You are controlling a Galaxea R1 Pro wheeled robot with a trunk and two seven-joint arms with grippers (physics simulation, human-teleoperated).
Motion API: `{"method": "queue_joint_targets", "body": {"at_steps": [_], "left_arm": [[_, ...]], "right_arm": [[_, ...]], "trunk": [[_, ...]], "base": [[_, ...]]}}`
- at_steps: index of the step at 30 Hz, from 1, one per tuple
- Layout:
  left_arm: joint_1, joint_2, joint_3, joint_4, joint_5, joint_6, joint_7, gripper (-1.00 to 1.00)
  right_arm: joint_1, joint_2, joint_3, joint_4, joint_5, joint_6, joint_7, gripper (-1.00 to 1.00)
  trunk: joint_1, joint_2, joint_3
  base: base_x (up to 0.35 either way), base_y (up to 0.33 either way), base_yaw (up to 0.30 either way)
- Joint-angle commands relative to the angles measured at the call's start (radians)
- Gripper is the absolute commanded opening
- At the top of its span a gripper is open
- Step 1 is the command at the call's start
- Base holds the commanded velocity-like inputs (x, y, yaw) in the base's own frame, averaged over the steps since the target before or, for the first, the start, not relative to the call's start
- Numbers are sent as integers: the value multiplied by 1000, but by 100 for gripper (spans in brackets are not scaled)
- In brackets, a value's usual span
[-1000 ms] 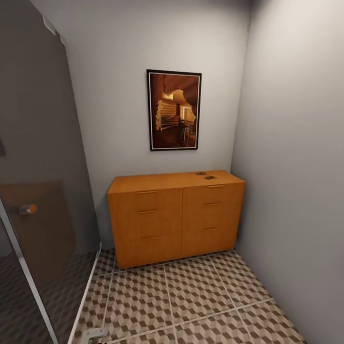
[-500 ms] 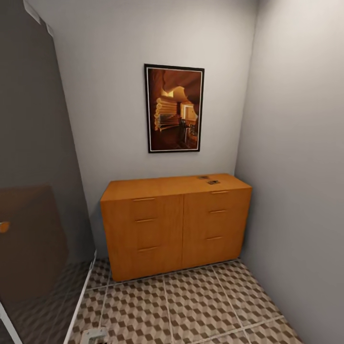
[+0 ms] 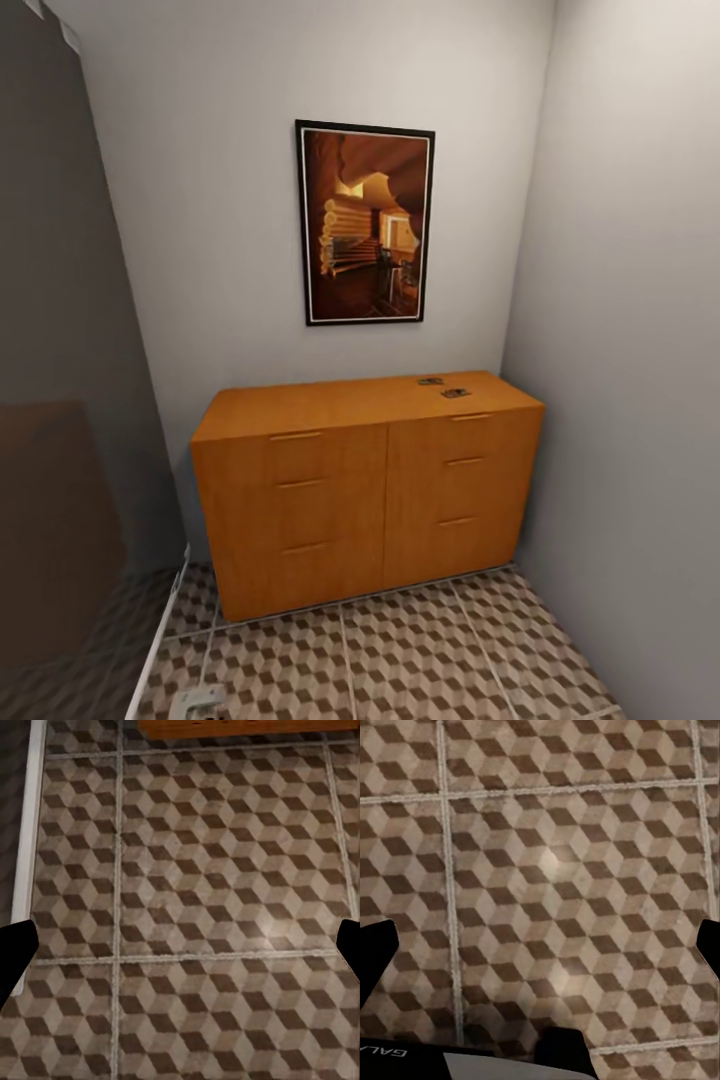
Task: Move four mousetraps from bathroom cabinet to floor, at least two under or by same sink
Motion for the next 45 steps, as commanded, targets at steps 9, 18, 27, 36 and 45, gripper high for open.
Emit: {"method": "queue_joint_targets", "body": {"at_steps": [9,18,27,36,45], "left_arm": [[-1,0,-9,1,8,-3,3,100],[-1,0,-9,0,8,-3,5,100],[-1,-1,-9,1,8,-3,6,100],[0,-3,-10,1,8,-3,5,100],[-1,-3,-10,1,8,-3,-4,100]], "right_arm": [[-1,0,7,3,3,-4,-5,100],[-1,0,7,3,3,-4,-8,100],[-1,0,7,3,3,-4,-9,100],[-1,0,7,3,3,-4,-8,100],[-1,0,7,3,4,-4,-8,100]], "trunk": [[1,-1,-1],[1,-1,-1],[1,-1,-1],[1,-1,-1],[1,-1,-1]], "base": [[322,0,0],[272,0,0],[62,0,0],[13,-4,0],[85,-171,0]]}}
